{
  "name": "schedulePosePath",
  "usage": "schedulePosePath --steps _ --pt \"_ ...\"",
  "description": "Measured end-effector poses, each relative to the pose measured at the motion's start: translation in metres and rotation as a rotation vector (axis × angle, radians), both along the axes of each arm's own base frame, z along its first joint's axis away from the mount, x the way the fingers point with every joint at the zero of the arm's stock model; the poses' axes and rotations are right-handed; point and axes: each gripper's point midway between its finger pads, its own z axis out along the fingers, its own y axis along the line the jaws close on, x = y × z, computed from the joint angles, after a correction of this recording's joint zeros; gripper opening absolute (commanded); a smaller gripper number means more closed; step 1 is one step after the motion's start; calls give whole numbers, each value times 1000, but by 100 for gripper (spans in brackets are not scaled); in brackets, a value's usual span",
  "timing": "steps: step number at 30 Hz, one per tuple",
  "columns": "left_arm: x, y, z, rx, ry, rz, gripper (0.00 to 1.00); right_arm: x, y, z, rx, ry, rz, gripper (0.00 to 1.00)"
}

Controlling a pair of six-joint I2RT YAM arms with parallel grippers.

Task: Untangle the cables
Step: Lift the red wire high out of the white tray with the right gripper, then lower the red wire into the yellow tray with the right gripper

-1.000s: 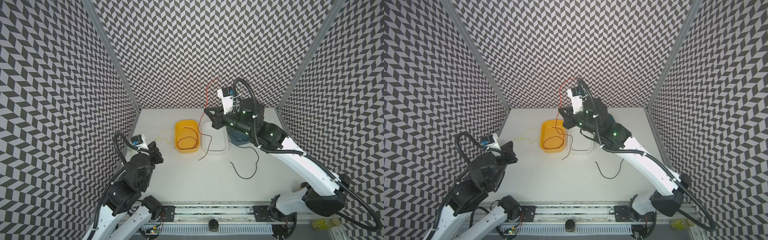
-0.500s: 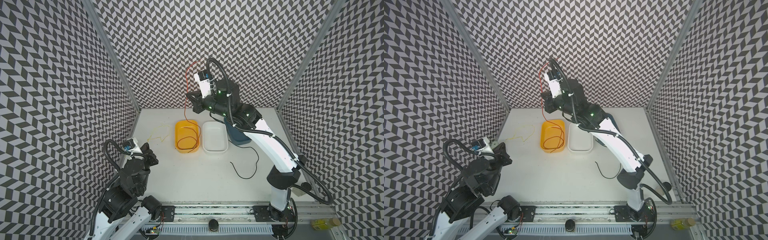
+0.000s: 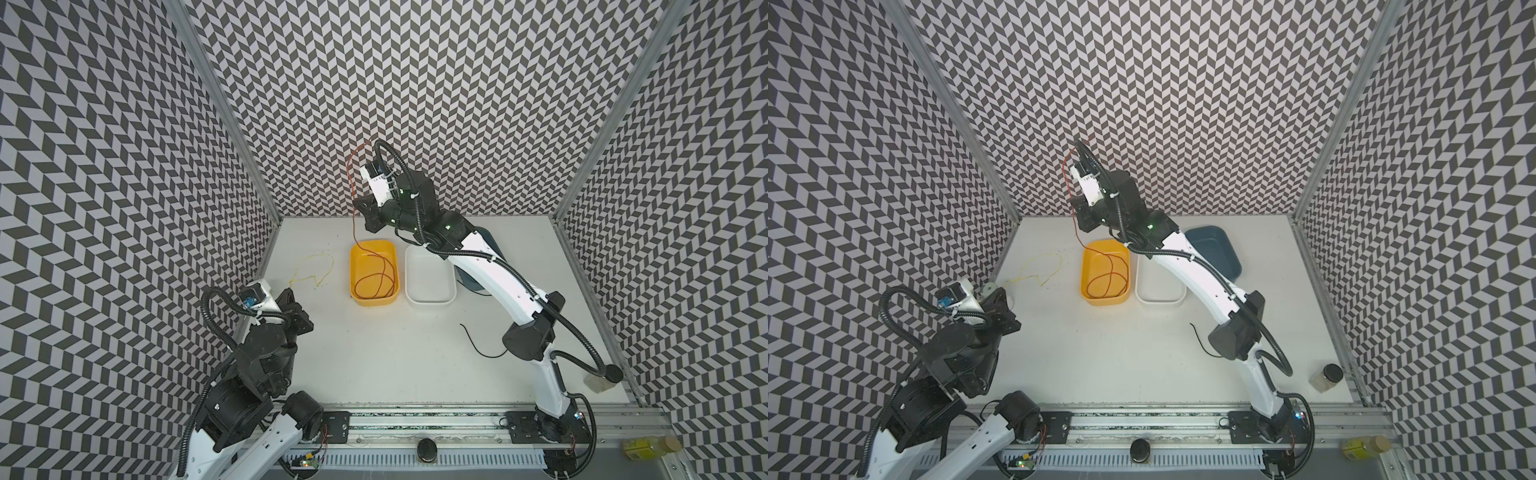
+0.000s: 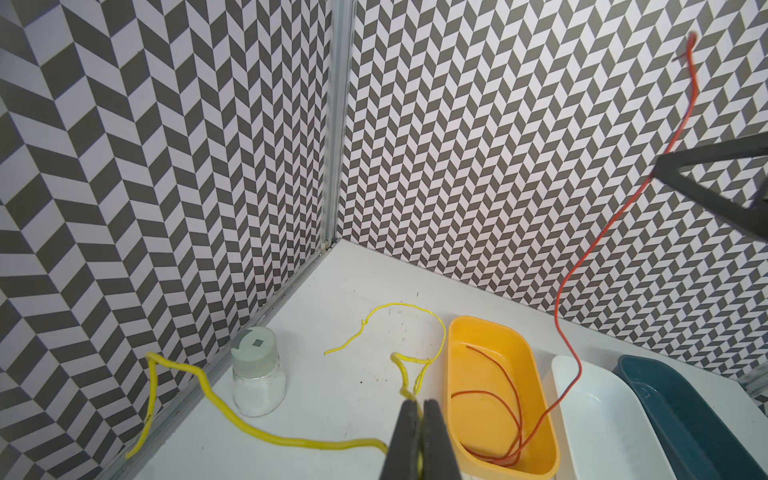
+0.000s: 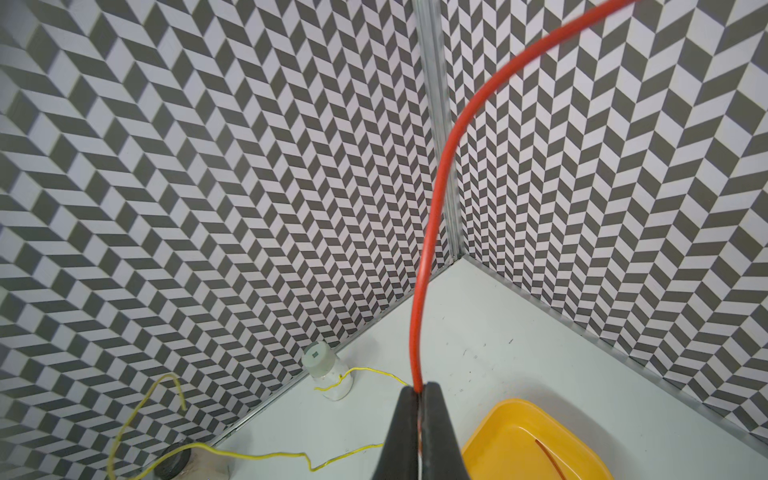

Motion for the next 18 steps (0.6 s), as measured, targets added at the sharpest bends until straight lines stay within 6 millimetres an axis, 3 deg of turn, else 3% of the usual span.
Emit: schedulePosePath --steps 8,18 --pt "1 -2 -1 9 5 -7 0 21 6 -72 -36 96 16 0" --pt "1 -2 -1 13 6 -8 0 22 7 -179 -109 269 -5 0"
